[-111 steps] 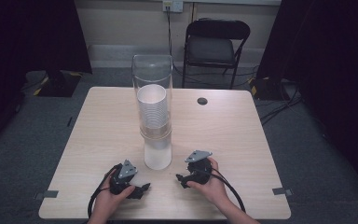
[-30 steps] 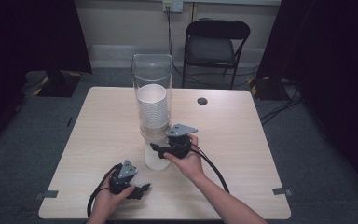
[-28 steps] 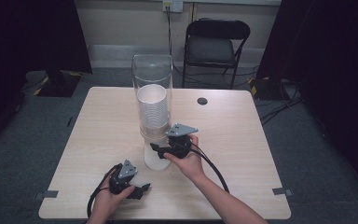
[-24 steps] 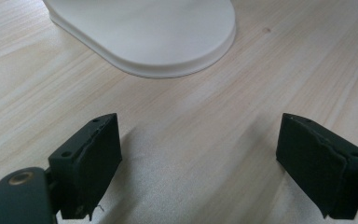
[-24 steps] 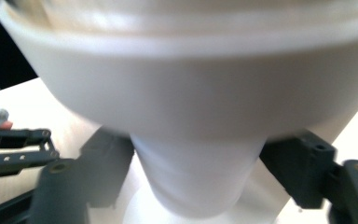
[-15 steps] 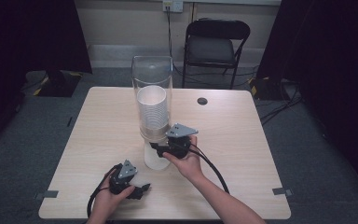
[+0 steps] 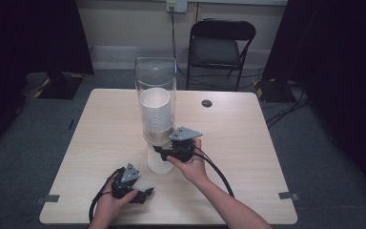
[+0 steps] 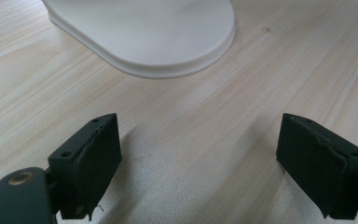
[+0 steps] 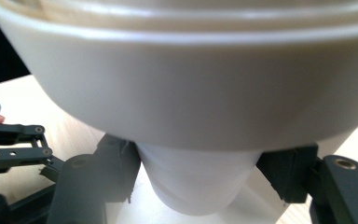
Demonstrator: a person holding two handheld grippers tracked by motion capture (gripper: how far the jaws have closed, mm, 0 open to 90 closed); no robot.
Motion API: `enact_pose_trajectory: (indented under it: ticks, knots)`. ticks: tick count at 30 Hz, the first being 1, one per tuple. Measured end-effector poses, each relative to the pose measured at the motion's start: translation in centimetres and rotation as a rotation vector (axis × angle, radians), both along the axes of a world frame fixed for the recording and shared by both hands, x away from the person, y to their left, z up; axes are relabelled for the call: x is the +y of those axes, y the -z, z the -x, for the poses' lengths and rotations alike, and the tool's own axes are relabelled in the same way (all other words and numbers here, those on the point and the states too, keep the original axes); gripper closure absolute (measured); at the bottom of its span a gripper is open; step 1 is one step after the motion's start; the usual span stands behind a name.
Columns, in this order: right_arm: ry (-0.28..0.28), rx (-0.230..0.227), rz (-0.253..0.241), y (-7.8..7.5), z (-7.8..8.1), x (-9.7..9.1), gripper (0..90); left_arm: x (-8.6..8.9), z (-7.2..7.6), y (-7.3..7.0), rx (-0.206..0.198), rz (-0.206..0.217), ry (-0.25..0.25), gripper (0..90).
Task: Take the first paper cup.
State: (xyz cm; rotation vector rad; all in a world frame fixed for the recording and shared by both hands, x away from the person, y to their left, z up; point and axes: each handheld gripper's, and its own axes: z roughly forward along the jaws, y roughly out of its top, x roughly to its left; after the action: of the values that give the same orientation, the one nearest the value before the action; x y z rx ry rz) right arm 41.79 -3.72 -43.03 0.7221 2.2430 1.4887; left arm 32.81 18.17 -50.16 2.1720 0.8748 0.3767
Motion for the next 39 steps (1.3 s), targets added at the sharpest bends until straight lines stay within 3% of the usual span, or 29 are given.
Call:
enact_pose_trajectory:
  ticks: [4,5,6,7,8,9,11,12,14,15,18,23,24,28,29,32,39]
  knots:
    - [-0.006,0.009,0.006,0.1,0.0,-0.1,36.8,0.0,0.0,0.0,-0.001,0.0,0.0,13.3]
    - [-0.014,0.013,0.04,0.2,-0.2,0.0,40.6,0.0,0.0,0.0,0.004,-0.004,-0.001,13.2]
    - [-0.014,0.013,0.04,0.2,-0.2,0.0,40.6,0.0,0.0,0.0,0.004,-0.004,-0.001,13.2]
    - [-0.009,0.129,0.204,5.2,-0.4,-0.6,40.3,0.1,0.0,-0.1,0.0,-0.019,0.006,13.1]
    - [-0.009,0.129,0.204,5.2,-0.4,-0.6,40.3,0.1,0.0,-0.1,0.0,-0.019,0.006,13.1]
    - [0.018,0.114,0.087,5.9,0.2,-1.8,38.6,0.1,0.0,-0.1,0.0,-0.02,0.016,13.1]
    - [0.006,0.093,0.109,5.6,0.5,-1.7,37.7,0.1,0.0,-0.1,0.006,-0.014,0.014,12.7]
    - [-0.023,0.126,0.117,4.5,0.2,-1.6,36.5,0.1,0.0,-0.1,0.009,-0.012,0.024,12.2]
    - [-0.024,0.132,0.127,4.2,0.1,-1.7,36.2,0.1,0.0,-0.1,0.008,-0.017,0.023,12.2]
    - [-0.043,0.122,0.187,3.9,-0.1,-2.0,35.8,0.1,0.0,-0.1,0.01,-0.016,0.023,12.2]
    - [-0.046,0.127,0.214,4.0,-0.1,-2.4,35.5,0.2,0.0,-0.1,0.009,-0.012,0.028,11.9]
    - [-0.019,0.132,0.242,4.5,0.1,-4.2,34.8,0.2,-0.1,-0.1,0.0,-0.025,0.038,11.9]
    - [0.001,0.121,0.259,4.4,0.2,-5.2,34.4,0.2,-0.1,-0.1,0.005,-0.018,0.033,11.9]
    - [0.034,0.125,0.263,4.3,0.3,-6.3,34.0,0.2,-0.1,-0.1,0.004,-0.017,0.034,11.7]
    - [0.06,0.117,0.268,4.1,0.1,-7.3,33.6,0.2,-0.1,-0.1,0.004,-0.016,0.033,11.6]
    - [0.094,0.147,0.271,4.2,-0.3,-8.3,33.1,0.1,0.0,-0.1,0.008,-0.023,0.025,11.1]
    - [0.175,0.153,0.289,4.5,-1.3,-10.2,31.9,0.1,-0.1,0.0,0.006,-0.012,0.026,11.0]
